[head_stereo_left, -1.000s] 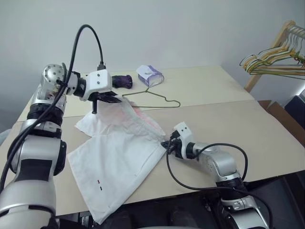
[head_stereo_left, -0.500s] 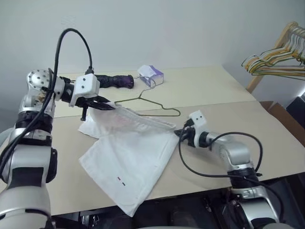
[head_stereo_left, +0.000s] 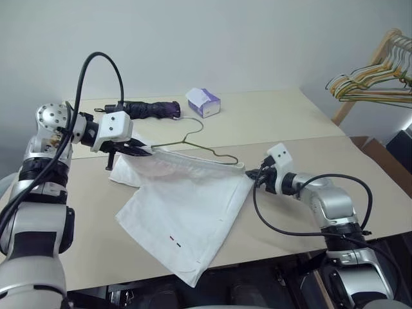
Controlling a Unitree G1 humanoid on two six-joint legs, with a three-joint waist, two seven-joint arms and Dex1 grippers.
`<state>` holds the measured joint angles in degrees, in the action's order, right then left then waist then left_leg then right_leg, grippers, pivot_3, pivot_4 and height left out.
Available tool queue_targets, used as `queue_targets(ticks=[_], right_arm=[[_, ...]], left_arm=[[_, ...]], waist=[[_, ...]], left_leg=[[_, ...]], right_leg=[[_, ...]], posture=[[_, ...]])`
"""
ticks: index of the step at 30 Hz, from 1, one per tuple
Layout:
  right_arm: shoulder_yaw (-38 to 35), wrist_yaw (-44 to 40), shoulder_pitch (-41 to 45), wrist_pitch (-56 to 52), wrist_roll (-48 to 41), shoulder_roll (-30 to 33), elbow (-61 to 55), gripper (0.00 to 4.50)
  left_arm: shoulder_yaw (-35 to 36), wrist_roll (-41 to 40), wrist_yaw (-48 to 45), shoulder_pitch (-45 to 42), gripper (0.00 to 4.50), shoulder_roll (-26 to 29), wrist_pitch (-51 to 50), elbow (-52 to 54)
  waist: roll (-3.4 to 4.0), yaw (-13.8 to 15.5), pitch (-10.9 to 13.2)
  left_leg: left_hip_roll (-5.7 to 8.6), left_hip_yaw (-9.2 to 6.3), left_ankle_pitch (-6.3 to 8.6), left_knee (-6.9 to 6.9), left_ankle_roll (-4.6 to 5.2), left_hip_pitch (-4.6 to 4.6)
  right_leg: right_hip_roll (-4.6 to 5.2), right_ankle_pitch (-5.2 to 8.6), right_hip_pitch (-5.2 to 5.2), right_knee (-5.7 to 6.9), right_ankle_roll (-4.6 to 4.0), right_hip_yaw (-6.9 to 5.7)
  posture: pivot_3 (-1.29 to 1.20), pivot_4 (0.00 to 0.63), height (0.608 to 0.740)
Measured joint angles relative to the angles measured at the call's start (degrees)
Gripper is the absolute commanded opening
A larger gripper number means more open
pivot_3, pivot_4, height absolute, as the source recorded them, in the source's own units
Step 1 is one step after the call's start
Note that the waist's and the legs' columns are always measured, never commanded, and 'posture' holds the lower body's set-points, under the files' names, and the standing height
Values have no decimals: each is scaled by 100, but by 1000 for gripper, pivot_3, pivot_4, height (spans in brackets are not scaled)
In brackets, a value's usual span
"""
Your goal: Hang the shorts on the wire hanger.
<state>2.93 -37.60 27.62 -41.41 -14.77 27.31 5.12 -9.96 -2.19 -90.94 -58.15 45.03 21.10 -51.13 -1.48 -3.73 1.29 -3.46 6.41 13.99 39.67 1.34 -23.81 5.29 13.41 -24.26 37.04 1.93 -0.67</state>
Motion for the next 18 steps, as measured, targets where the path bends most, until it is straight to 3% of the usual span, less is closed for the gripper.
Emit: queue_targets(ticks=[18], right_arm=[[82, -259, 384, 253, 17, 320, 500, 31]], left_arm=[[-2, 242, 85, 1, 0, 92, 258, -108]], waist=[[0, 57, 0]], left_leg=[[0, 2, 2, 2, 3, 0]], right_leg=[[0, 0, 0, -1, 0, 1]], posture=[[9, 0, 740]])
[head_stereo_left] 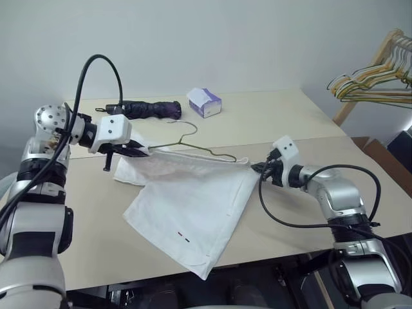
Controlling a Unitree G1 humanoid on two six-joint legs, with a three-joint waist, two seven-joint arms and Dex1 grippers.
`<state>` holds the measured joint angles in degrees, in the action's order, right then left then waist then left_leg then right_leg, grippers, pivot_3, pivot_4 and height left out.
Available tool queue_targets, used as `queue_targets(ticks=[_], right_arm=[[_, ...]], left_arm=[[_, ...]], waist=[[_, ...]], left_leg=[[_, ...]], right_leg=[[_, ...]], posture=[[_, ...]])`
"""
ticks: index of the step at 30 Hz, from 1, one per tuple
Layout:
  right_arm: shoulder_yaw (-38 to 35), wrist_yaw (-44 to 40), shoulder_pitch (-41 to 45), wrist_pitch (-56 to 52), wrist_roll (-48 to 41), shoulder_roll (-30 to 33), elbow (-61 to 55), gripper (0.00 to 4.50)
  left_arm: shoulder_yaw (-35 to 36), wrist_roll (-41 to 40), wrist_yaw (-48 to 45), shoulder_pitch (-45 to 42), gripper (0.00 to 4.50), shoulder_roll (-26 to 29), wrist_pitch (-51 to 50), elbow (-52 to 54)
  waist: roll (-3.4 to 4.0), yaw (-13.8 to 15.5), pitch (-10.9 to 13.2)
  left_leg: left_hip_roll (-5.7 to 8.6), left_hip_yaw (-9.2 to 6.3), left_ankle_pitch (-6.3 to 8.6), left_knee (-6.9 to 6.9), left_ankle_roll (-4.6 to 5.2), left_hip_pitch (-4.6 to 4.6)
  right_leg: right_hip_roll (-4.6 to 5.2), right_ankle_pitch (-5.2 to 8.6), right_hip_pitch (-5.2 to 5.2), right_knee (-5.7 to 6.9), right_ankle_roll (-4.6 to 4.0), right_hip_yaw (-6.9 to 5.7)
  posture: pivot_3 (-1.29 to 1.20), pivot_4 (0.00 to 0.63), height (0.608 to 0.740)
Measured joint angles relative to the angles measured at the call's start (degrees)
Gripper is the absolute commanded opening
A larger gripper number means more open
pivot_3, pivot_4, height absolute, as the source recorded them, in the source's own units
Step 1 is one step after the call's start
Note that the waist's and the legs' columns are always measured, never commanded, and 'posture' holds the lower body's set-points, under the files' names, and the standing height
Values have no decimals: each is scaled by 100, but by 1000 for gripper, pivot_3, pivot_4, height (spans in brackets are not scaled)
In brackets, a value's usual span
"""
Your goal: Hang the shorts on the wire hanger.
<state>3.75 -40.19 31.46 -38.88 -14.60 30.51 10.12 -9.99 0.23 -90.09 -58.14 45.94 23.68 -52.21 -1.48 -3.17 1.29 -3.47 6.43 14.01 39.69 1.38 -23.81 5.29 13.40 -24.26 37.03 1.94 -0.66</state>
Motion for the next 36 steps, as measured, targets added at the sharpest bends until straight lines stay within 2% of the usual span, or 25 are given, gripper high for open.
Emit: queue_targets(ticks=[4, 9, 15, 19, 26, 36], right_arm=[[128, -123, 107, 105, 29, 110, 0, 31], [437, -322, 440, -103, 80, 469, -730, 31], [1278, -711, 1581, -937, 341, 880, -1771, 31], [1940, -860, 2000, -997, 721, 872, -1800, 31], [2461, -1016, 2131, -699, 1299, 856, -1511, 31], [2471, -1320, 2226, -460, 1404, 691, -1465, 31]], left_arm=[[-39, 208, 199, 21, 0, 46, 15, -4], [-117, 450, 489, 90, 0, 64, 38, -4], [-117, 516, 830, 90, 0, -78, -3, -2], [-116, 487, 808, 89, 0, -180, -17, 34], [-98, 393, 776, 89, 0, -221, -77, 247], [0, 184, 723, 381, 0, -189, -397, 781]], waist=[[0, 26, 0], [2, 67, 1], [3, 63, 2], [3, 72, 2], [3, 66, 2], [3, 67, 2]], left_leg=[[-1, 1, 0, 1, 0, 0], [-2, 1, 1, 1, 0, -3], [-10, 4, 3, 6, 1, -5], [-8, 6, 5, 9, 1, -11], [-9, 5, 6, 16, 2, -31], [-8, 4, 6, 17, 2, -33]], right_leg=[[0, 0, -1, 1, 0, 0], [0, 0, -4, 2, 0, 0], [-1, 0, -8, 4, -1, -3], [1, 0, -10, 3, -1, -4], [-1, 0, -28, 6, -1, -6], [0, -1, -29, 7, 0, -7]], posture=[[11, 0, 740], [-2, 0, 740], [-23, 0, 740], [-21, 0, 740], [-4, 0, 740], [7, 0, 740]])
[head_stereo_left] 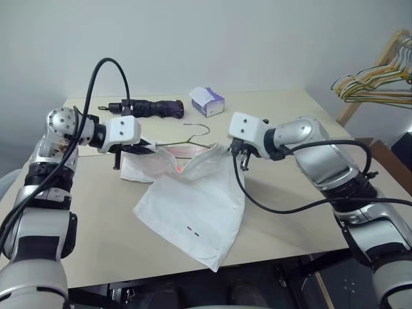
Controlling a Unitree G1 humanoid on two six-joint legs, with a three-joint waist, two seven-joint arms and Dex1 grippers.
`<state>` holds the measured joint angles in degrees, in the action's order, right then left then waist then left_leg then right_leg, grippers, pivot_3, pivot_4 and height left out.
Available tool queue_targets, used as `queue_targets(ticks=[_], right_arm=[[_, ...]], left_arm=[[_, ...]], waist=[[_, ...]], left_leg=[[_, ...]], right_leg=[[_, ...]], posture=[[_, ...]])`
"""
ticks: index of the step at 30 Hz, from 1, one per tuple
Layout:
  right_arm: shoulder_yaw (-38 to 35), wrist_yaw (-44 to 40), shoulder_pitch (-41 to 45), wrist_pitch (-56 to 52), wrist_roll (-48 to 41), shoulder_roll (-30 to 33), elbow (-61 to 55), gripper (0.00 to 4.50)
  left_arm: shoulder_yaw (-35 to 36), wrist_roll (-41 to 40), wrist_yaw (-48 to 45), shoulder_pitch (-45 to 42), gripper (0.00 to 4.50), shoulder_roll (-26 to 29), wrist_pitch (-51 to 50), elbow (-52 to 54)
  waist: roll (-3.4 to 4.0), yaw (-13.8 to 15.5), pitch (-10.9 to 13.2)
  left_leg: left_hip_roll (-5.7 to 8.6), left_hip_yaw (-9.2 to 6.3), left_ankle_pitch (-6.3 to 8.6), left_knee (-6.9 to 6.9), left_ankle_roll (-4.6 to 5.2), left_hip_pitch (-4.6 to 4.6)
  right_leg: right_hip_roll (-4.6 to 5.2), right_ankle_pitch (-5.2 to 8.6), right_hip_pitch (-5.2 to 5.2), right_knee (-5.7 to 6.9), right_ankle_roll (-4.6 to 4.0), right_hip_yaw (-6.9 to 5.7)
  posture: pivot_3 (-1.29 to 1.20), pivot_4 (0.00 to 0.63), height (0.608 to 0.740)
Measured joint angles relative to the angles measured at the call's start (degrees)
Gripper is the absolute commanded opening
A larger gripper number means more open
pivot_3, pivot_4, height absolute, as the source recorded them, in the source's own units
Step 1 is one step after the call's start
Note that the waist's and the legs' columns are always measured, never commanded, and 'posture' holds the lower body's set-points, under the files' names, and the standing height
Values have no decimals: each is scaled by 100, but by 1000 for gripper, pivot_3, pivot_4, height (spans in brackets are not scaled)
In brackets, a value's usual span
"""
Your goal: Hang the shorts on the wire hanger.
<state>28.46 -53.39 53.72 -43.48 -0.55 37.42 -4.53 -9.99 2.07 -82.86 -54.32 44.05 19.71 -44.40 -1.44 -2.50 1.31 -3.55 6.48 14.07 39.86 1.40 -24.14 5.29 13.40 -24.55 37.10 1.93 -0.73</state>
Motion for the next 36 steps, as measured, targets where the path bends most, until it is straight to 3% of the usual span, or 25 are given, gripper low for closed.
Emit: queue_targets(ticks=[22, 25, 31, 36], right_arm=[[-73, -217, -126, 910, 233, 4, 31, 31], [-78, -223, -128, 985, 259, 3, 35, 684], [-187, -292, -236, 1360, 264, 12, 59, 2798], [-270, -296, -334, 1596, 251, -25, 328, 2798]], left_arm=[[44, -149, 49, 109, 0, 53, -122, 212], [43, -149, 72, 107, 0, 32, -118, 205], [44, -168, 73, 103, 0, 22, -112, 120], [44, -192, 37, 103, 0, 33, -102, 118]], waist=[[0, 2, 0], [0, 1, 0], [0, 1, 0], [0, -9, 0]], left_leg=[[0, 0, 0, 0, -1, 0], [0, 1, 0, 0, -1, 0], [0, 0, 0, 0, -1, 0], [0, 1, -1, 0, -1, 2]], right_leg=[[0, 0, 0, 0, 0, -1], [0, 0, 0, 0, 0, -1], [0, 0, 1, -1, 0, -1], [-1, 0, 1, 0, 0, -1]], posture=[[-20, 0, 740], [-21, 0, 740], [-23, 0, 740], [-22, 0, 740]])
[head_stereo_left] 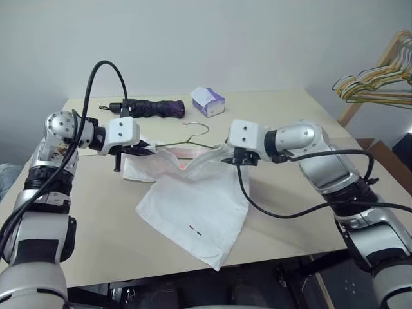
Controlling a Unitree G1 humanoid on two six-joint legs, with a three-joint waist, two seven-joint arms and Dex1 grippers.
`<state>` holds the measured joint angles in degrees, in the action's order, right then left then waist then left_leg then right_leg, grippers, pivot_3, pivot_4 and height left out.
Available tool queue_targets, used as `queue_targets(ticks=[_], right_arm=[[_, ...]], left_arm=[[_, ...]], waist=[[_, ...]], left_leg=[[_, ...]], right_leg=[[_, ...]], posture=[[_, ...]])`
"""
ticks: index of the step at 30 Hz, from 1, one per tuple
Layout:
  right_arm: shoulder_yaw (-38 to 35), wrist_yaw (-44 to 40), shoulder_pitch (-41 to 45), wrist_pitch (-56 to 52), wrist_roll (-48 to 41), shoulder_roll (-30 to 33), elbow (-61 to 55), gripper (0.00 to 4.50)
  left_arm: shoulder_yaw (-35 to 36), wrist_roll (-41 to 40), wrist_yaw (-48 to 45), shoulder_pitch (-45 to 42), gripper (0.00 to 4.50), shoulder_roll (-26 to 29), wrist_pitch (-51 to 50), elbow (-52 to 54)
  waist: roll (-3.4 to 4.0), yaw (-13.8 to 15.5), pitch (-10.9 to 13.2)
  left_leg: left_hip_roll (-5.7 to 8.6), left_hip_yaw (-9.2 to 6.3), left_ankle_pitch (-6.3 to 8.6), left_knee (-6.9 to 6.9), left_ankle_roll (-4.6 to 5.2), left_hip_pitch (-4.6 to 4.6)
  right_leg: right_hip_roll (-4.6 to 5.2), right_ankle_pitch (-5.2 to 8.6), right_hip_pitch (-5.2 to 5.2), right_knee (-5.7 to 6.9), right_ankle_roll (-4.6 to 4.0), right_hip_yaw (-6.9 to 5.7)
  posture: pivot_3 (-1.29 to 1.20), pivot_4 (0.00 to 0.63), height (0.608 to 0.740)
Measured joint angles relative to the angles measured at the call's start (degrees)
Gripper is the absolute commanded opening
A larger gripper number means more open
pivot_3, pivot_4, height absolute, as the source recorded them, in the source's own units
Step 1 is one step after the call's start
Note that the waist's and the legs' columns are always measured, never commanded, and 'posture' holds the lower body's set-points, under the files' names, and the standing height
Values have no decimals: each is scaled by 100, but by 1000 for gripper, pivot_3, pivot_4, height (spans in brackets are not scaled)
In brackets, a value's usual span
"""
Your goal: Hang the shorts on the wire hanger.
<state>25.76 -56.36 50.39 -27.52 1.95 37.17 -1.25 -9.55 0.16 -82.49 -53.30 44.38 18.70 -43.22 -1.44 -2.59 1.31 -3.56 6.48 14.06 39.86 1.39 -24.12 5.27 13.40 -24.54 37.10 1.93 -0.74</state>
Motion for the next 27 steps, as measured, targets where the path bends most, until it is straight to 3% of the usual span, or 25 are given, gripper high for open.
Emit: queue_targets(ticks=[17, 21, 24, 26, 27], right_arm=[[-404, -396, -16, -54, -440, -516, 873, 2798], [-404, -553, -13, -63, -500, -534, 951, 1975], [-405, -614, -13, -63, -503, -534, 955, 874], [-402, -635, -13, -62, -500, -536, 961, 129], [-400, -663, -14, -62, -498, -541, 963, 18]], left_arm=[[75, -302, -285, 1, 0, 9, -8, 291], [84, -316, -307, 2, 0, 17, -10, 335], [86, -361, -338, 3, 0, 22, -26, 387], [93, -389, -376, 3, 713, 29, -55, 390], [131, -423, -373, 3, 930, 29, -64, 390]], waist=[[0, -1, 0], [0, 9, 0], [0, 9, 0], [0, 7, 0], [0, 6, 0]], left_leg=[[1, 0, 0, 0, 0, 0], [1, -1, 0, 0, 0, -1], [1, -1, 0, 0, 0, 0], [1, -1, 0, 0, 0, 1], [0, -1, 0, 0, 0, 1]], right_leg=[[0, 0, 1, 1, 0, 1], [1, 0, 2, -1, 0, 0], [1, 0, 2, 0, 0, 0], [0, 0, 2, 1, 0, 0], [0, 0, 2, 1, 0, 0]], posture=[[-6, 0, 740], [-2, 0, 740], [-3, 0, 740], [-6, 0, 740], [-8, 0, 740]])
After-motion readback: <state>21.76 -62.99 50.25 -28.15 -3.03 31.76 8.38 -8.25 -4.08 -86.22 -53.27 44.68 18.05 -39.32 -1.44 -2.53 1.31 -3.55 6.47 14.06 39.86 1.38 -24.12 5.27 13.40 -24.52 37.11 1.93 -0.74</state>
